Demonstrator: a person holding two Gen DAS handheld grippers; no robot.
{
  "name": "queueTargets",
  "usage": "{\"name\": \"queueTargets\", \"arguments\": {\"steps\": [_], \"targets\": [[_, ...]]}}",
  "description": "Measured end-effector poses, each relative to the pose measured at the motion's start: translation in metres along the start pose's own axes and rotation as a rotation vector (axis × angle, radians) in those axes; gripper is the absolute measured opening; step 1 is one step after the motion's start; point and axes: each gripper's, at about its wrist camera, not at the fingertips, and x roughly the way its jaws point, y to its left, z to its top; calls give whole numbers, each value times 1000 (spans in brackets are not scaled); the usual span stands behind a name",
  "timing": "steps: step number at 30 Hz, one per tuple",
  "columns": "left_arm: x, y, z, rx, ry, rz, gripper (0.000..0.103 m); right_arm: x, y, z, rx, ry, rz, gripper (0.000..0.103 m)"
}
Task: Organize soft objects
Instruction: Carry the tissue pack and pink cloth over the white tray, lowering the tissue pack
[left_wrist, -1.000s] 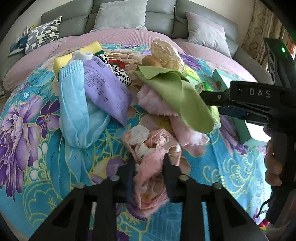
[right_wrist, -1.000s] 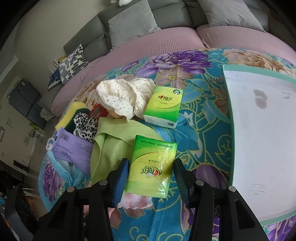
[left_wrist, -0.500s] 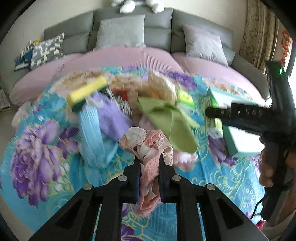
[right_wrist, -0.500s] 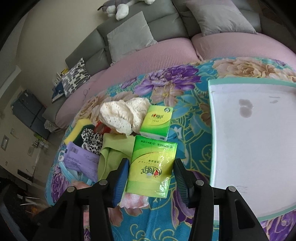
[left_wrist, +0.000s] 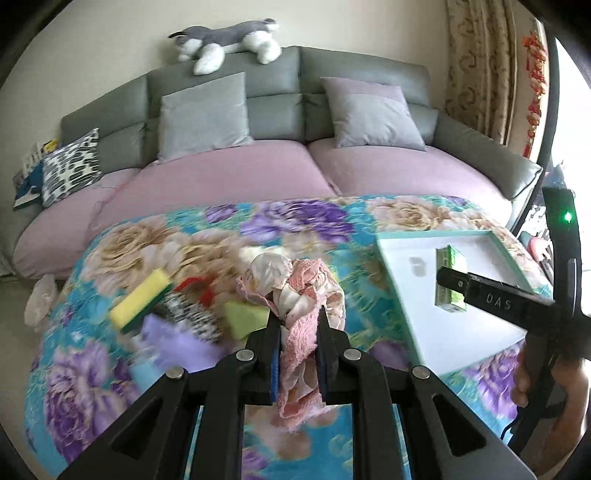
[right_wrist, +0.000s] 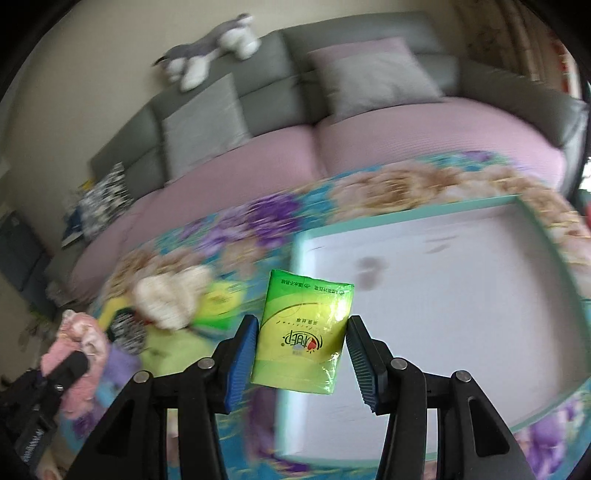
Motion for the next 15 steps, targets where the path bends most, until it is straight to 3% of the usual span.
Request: {"name": "queueTargets", "arguments": {"steps": [8, 15], "targets": [[44, -58, 22, -1, 12, -73, 16, -12, -68, 10, 68, -60, -284, 52], [73, -101, 32, 11, 5, -118, 16, -15, -102, 13, 123, -98, -386, 52]]}}
